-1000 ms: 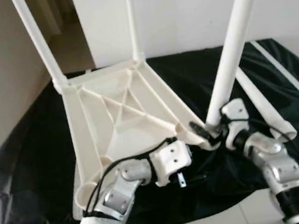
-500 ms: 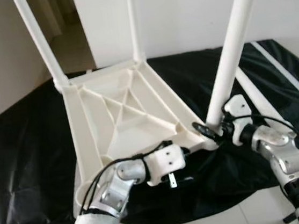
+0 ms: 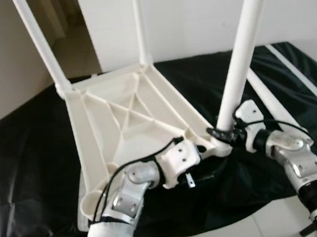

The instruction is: Building children table

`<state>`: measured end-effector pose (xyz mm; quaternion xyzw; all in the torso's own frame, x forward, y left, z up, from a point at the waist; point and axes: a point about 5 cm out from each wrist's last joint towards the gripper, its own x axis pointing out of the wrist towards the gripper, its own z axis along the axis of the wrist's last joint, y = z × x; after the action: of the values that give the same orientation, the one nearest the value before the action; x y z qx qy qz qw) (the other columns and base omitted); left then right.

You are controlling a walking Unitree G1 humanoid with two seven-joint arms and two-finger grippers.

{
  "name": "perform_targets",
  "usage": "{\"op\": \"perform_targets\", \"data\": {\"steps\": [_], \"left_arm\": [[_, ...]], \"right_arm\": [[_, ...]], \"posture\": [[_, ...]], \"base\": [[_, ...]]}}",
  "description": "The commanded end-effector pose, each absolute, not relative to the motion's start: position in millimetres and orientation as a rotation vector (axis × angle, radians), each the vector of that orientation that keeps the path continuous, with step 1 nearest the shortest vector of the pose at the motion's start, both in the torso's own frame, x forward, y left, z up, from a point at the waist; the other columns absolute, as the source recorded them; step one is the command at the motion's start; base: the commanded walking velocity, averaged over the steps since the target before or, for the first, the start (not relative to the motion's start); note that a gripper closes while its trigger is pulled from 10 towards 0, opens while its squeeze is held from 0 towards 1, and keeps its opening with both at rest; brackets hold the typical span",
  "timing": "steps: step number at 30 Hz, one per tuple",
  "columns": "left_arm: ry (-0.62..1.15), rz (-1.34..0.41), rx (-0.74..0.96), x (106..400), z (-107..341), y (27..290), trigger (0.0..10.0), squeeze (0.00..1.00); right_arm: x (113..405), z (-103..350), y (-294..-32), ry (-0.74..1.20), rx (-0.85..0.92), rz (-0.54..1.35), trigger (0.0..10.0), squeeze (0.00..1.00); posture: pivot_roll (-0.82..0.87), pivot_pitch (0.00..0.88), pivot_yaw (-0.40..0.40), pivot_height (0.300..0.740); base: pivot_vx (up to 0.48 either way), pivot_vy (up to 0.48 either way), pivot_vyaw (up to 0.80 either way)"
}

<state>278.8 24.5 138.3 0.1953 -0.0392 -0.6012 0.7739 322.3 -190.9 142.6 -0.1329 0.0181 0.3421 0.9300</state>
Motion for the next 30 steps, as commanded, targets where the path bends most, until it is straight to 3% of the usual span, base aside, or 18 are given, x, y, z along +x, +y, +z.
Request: {"op": "perform_targets", "data": {"steps": [1, 5, 6, 7, 8, 23, 30], "left_arm": [[-0.119, -1.052, 0.424, 290.9, 141.4, 29.6, 10.0, 0.0], [-0.132, -1.063, 0.421, 289.9, 143.1, 27.9, 10.0, 0.0], [-0.12, -1.059, 0.397, 290.1, 143.1, 27.3, 10.0, 0.0], [-0.109, -1.055, 0.379, 290.3, 142.9, 26.9, 10.0, 0.0], [-0.094, -1.057, 0.36, 290.3, 142.8, 26.3, 10.0, 0.0], [-0.117, -1.067, 0.368, 290.9, 146.5, 24.8, 10.0, 0.0], [-0.148, -1.043, 0.407, 291.7, 148.7, 25.0, 10.0, 0.0]], "right_arm": [[322.9, 140.7, -183.8, 0.049, -0.294, 0.736, 0.0, 0.0], [321.1, 137.6, -184.5, 0.058, -0.282, 0.733, 0.0, 0.0], [320.4, 136.7, -185.1, 0.061, -0.268, 0.719, 8.7, 0.0], [319.9, 136.2, -185.5, 0.064, -0.258, 0.709, 8.7, 0.0], [319.1, 135.7, -185.5, 0.065, -0.243, 0.702, 10.0, 0.0], [321.1, 134.6, -178.7, 0.076, -0.154, 0.431, 10.0, 0.0], [316.9, 127.8, -178.8, 0.105, -0.124, 0.09, 10.0, 0.0]], "posture": [[-0.06, 0.002, 0.014, 0.74], [-0.06, 0.004, 0.013, 0.74], [-0.07, 0.005, 0.013, 0.74], [-0.07, 0.004, 0.013, 0.74], [-0.07, 0.005, 0.013, 0.74], [-0.08, 0.01, 0.021, 0.74], [-0.08, 0.005, 0.025, 0.74]], "base": [[0.0, 0.0, 0.0], [0.0, 0.0, 0.0], [0.0, 0.0, 0.0], [0.0, 0.0, 0.0], [0.0, 0.0, 0.0], [0.0, 0.0, 0.0], [0.0, 0.0, 0.0]]}}
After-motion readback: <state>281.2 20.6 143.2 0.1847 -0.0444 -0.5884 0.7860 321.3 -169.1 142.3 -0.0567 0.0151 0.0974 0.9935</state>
